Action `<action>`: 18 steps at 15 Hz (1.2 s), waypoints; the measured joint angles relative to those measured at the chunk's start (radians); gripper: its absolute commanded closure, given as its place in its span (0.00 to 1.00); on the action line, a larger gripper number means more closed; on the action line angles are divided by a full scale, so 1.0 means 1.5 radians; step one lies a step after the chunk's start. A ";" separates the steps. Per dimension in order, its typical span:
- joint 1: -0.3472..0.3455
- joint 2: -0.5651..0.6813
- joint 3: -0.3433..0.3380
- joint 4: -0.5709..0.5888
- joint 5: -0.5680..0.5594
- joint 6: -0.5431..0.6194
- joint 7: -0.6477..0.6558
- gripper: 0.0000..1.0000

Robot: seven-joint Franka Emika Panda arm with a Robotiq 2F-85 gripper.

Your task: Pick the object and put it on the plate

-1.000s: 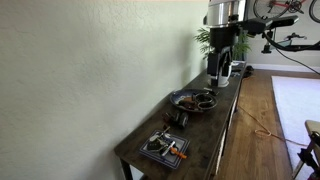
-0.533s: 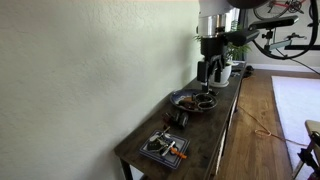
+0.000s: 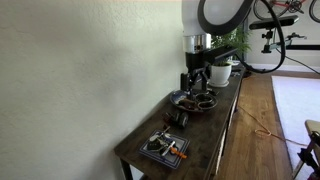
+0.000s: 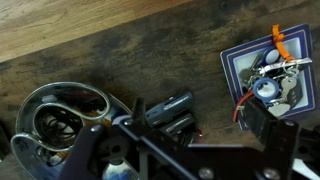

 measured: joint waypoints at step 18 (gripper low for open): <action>0.015 0.115 -0.021 0.078 -0.012 0.067 0.064 0.00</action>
